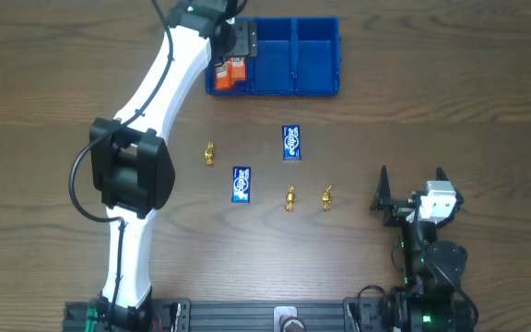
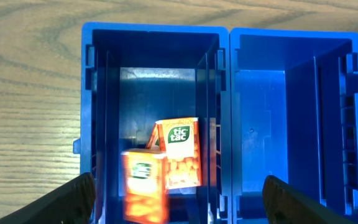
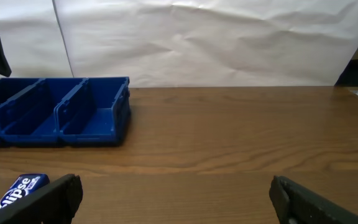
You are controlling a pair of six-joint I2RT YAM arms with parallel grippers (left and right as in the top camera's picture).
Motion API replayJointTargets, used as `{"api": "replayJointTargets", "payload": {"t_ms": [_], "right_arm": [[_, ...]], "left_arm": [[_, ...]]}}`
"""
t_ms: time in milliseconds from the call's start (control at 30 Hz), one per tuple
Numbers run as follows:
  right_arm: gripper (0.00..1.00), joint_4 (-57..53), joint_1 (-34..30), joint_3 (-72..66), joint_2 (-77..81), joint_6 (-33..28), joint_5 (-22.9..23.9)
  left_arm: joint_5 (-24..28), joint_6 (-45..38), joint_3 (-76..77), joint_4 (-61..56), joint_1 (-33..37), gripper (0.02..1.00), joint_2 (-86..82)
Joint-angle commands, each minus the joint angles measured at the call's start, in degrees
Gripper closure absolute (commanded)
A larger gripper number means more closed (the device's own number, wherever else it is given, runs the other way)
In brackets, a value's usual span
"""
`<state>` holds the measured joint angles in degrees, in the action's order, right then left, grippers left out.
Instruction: Sort Candies Into Trays
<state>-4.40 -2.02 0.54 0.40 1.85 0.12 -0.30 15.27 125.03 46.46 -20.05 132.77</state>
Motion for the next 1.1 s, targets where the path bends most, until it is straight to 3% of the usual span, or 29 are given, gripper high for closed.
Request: {"api": "replayJointTargets", "payload": {"t_ms": [33,133,200,367,600,833,1100], "right_arm": [[0.003,-0.4,-0.3,-0.1,-0.2,-0.9,-0.3],[0.003,-0.4,-0.3,-0.1,-0.2,-0.9,-0.3],[0.003,-0.4,-0.3,-0.1,-0.2,-0.8,-0.3],[0.003,-0.4,-0.3,-0.1,-0.2,-0.9,-0.3],[0.003,-0.4,-0.3,-0.1,-0.2,-0.8,-0.3],[0.003,-0.4,-0.3,-0.1,-0.2,-0.9,-0.3],[0.003,-0.4,-0.3,-0.1,-0.2,-0.9,-0.3]], "left_arm": [[-2.8,1.0,-0.8,0.1,1.3,0.132,-11.3],[-6.8,1.0,-6.4,-2.3,1.1,0.082,-22.6],[-7.6,0.8,-16.5,-8.6,1.3,0.027,-33.4],[-7.2,-4.1,-47.4,-28.6,2.0,0.018,-62.2],[1.0,-7.8,-80.2,-40.2,10.2,0.018,-95.7],[7.3,-8.4,-104.2,-50.8,15.6,0.020,-119.0],[7.8,-8.5,-118.5,-53.4,16.0,0.020,-131.3]]}}
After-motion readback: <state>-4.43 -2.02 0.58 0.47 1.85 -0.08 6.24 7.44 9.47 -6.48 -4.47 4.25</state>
